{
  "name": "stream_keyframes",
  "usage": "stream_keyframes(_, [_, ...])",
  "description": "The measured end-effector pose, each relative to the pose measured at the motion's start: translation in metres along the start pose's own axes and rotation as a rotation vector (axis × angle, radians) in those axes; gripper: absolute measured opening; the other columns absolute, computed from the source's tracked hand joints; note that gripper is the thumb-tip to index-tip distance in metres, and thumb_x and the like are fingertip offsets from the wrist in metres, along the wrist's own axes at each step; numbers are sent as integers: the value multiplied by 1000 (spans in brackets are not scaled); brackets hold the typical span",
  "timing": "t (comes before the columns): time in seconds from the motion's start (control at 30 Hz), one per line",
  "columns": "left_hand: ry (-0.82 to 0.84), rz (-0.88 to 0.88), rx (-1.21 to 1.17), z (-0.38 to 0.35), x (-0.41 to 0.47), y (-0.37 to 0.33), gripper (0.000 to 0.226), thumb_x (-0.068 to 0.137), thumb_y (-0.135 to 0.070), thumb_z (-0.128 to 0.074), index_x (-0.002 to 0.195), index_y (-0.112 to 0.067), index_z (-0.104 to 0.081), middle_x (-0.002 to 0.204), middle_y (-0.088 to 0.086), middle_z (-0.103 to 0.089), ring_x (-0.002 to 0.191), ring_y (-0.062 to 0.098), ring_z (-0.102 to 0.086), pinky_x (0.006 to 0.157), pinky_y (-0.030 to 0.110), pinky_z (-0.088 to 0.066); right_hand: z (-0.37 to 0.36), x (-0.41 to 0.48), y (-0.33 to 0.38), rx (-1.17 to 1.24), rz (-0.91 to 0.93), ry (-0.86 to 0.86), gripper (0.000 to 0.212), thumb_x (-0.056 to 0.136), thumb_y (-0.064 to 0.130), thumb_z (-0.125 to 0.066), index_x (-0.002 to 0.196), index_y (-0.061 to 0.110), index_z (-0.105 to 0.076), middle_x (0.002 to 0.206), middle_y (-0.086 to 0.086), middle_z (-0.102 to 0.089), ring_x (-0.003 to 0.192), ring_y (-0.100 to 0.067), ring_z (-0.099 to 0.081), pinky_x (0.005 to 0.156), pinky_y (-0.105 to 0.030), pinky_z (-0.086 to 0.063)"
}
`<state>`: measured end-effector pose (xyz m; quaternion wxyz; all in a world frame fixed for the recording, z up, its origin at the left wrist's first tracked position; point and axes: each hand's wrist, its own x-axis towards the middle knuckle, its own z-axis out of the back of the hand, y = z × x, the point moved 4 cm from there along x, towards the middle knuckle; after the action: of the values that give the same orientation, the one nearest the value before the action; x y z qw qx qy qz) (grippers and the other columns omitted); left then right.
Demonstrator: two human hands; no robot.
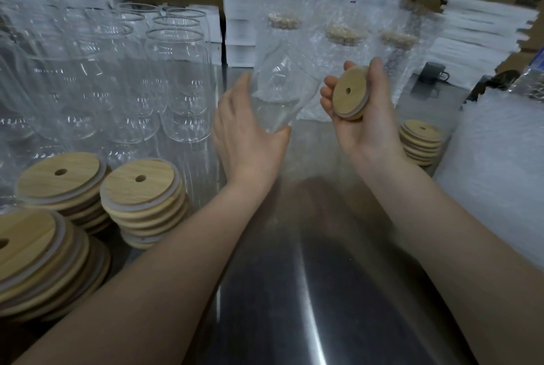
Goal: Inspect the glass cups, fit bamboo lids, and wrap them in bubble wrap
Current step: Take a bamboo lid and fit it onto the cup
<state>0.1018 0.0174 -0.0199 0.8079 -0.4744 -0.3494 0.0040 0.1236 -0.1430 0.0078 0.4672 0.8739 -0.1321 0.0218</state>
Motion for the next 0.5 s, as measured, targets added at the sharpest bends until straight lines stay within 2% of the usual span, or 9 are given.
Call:
stream_keyframes(0.13, [-2,-119,181,2,-4,-8,85,68,-17,-78,145,-25,-42,143,7,-44,136,27,-37,113,52,-26,-7,-6,12,-192,195,-8,25,102,34,-48,107,13,-59,94,-10,-58,80,-17,-57,77,-30,-50])
stream_keyframes(0.27, [24,-214,257,-1,-8,-13,87,66,-11,-77,145,-25,-43,145,12,-42,137,32,-36,111,54,-28,-11,-17,12,-433,331,23,18,100,25,-54,115,15,-59,106,-7,-61,96,-16,-60,85,-28,-53])
stream_keyframes(0.37, [28,-239,291,-2,-9,-13,87,68,-10,-78,146,-26,-42,147,12,-41,138,33,-35,111,55,-29,-14,-21,10,-528,384,54,21,97,24,-58,117,18,-58,110,-3,-60,107,-23,-59,102,-44,-49])
stream_keyframes(0.5, [28,-272,321,-2,-9,-12,87,68,-9,-77,146,-26,-42,146,11,-42,138,33,-35,111,54,-28,-15,-22,10,-605,409,84,19,98,19,-58,117,19,-57,106,2,-58,105,-16,-57,104,-48,-46])
